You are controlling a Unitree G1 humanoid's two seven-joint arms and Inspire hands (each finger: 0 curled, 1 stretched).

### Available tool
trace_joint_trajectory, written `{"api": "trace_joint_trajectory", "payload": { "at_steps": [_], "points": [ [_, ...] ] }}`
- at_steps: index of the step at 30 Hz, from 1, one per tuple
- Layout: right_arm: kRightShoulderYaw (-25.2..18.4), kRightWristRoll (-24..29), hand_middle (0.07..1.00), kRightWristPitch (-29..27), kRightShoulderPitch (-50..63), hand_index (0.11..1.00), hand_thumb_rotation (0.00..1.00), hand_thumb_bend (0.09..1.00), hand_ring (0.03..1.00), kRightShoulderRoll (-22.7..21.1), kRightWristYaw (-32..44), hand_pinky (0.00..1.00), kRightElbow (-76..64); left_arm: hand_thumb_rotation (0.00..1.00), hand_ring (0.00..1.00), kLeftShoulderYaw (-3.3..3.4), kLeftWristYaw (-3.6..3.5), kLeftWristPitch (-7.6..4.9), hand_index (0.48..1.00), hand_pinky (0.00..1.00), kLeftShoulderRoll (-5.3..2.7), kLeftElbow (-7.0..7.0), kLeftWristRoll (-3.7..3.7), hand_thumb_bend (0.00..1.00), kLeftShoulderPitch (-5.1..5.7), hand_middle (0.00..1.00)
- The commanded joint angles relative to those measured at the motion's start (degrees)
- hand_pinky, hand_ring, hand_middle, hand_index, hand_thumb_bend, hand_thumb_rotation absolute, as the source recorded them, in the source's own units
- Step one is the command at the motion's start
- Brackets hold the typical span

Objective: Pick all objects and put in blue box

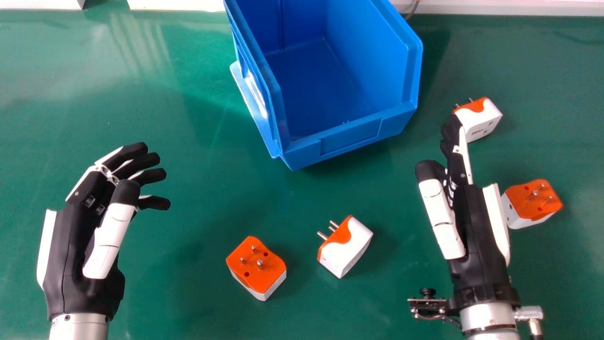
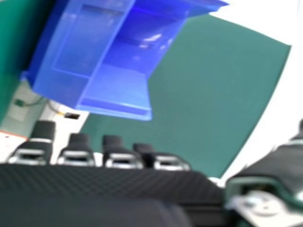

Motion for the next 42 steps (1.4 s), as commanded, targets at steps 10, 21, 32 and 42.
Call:
{"api": "trace_joint_trajectory", "payload": {
  "at_steps": [10,21,32,42],
  "points": [
    [-0.2,0.4,1.000,-0.9,0.7,1.000,0.99,0.365,1.000,-0.4,0.0,0.93,-2.1,0.64,0.70,-0.41,-0.46,-0.75,0.715,0.52,-0.08,-1.86,-0.07,0.95,1.28,0.73],
    [0.1,-0.1,1.000,0.3,1.3,1.000,1.00,0.409,1.000,-1.1,0.8,0.93,-4.0,0.64,0.71,-0.64,0.25,-0.73,0.721,0.53,-0.01,-2.07,0.60,0.96,1.67,0.73],
    [0.3,-7.8,1.000,0.4,2.8,1.000,0.92,0.467,0.999,-4.8,-0.8,0.92,-8.8,0.65,0.71,-1.09,0.51,-0.56,0.716,0.53,0.08,-3.40,0.56,0.97,2.70,0.73],
    [-1.3,-31.7,1.000,8.8,6.9,1.000,0.73,0.699,0.969,-7.9,-13.2,0.80,-20.0,0.65,0.72,-1.14,0.96,0.47,0.731,0.55,-0.08,-4.31,0.30,0.97,2.99,0.74]
  ]
}}
